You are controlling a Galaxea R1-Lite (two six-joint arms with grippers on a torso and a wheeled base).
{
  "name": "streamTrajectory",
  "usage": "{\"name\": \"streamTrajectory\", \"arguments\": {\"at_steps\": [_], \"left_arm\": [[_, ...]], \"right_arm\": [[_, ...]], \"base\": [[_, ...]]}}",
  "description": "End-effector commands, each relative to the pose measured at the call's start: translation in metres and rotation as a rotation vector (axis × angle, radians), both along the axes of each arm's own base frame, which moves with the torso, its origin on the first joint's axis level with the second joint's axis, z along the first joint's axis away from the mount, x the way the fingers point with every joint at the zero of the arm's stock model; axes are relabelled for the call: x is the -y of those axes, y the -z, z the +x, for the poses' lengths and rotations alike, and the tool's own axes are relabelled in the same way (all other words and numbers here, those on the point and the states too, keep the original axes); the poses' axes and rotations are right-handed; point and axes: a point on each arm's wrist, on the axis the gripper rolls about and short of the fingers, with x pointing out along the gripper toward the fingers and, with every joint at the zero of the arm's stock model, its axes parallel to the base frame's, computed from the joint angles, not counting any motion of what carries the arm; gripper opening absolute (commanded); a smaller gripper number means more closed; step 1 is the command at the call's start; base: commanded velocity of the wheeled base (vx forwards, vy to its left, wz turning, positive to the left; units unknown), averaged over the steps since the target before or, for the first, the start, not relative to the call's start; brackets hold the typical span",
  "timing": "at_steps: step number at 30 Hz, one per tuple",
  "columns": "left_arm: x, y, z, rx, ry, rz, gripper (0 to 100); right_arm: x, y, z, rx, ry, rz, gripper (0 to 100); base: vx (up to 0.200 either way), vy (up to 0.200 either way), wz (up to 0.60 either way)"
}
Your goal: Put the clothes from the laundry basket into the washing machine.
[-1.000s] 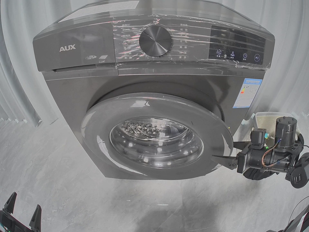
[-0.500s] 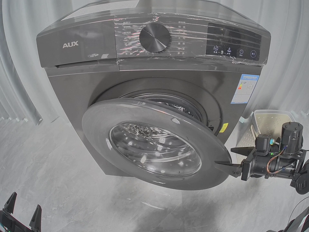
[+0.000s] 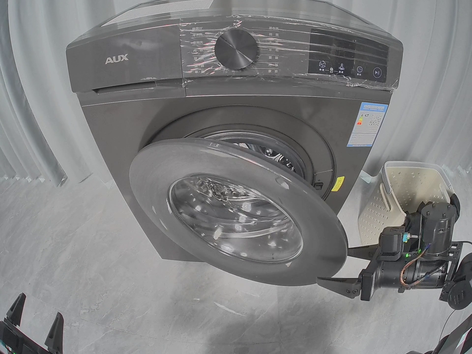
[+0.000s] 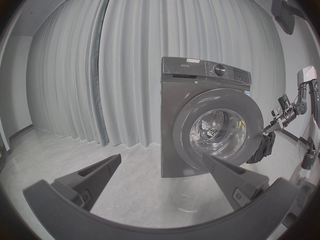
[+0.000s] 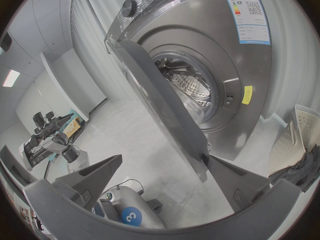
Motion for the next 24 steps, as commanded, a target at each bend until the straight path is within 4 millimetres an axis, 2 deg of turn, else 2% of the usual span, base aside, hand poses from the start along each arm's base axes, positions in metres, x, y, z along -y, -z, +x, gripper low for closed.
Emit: {"name": "streamTrajectory", "arguments": {"at_steps": [1, 3, 6, 10, 14, 16, 18, 22, 24], "left_arm": [[0.000, 0.005, 0.000, 0.001, 0.000, 0.000, 100], [0.000, 0.005, 0.000, 0.001, 0.000, 0.000, 100], [0.000, 0.005, 0.000, -0.001, 0.000, 0.001, 100], [0.000, 0.005, 0.000, -0.001, 0.000, 0.001, 100], [0.000, 0.005, 0.000, 0.001, 0.000, 0.001, 100], [0.000, 0.005, 0.000, 0.001, 0.000, 0.001, 100], [0.000, 0.005, 0.000, 0.001, 0.000, 0.001, 100], [0.000, 0.005, 0.000, 0.001, 0.000, 0.001, 100], [0.000, 0.005, 0.000, -0.001, 0.000, 0.001, 100]], "right_arm": [[0.003, -0.009, -0.021, 0.044, -0.037, 0.026, 100], [0.005, -0.015, -0.024, 0.067, -0.030, 0.041, 100], [0.013, -0.034, -0.033, 0.152, -0.016, 0.095, 100], [0.027, -0.069, -0.041, 0.263, 0.046, 0.211, 100], [0.035, -0.086, -0.035, 0.275, 0.129, 0.283, 100], [0.043, -0.085, -0.029, 0.272, 0.189, 0.274, 100], [0.054, -0.066, -0.009, 0.204, 0.305, 0.212, 100], [0.055, -0.043, 0.003, 0.148, 0.350, 0.117, 100], [0.056, -0.034, 0.007, 0.118, 0.377, 0.086, 100]], "base": [[0.000, 0.000, 0.00], [0.000, 0.000, 0.00], [0.000, 0.000, 0.00], [0.000, 0.000, 0.00], [0.000, 0.000, 0.00], [0.000, 0.000, 0.00], [0.000, 0.000, 0.00], [0.000, 0.000, 0.00], [-0.200, 0.000, 0.00]]}}
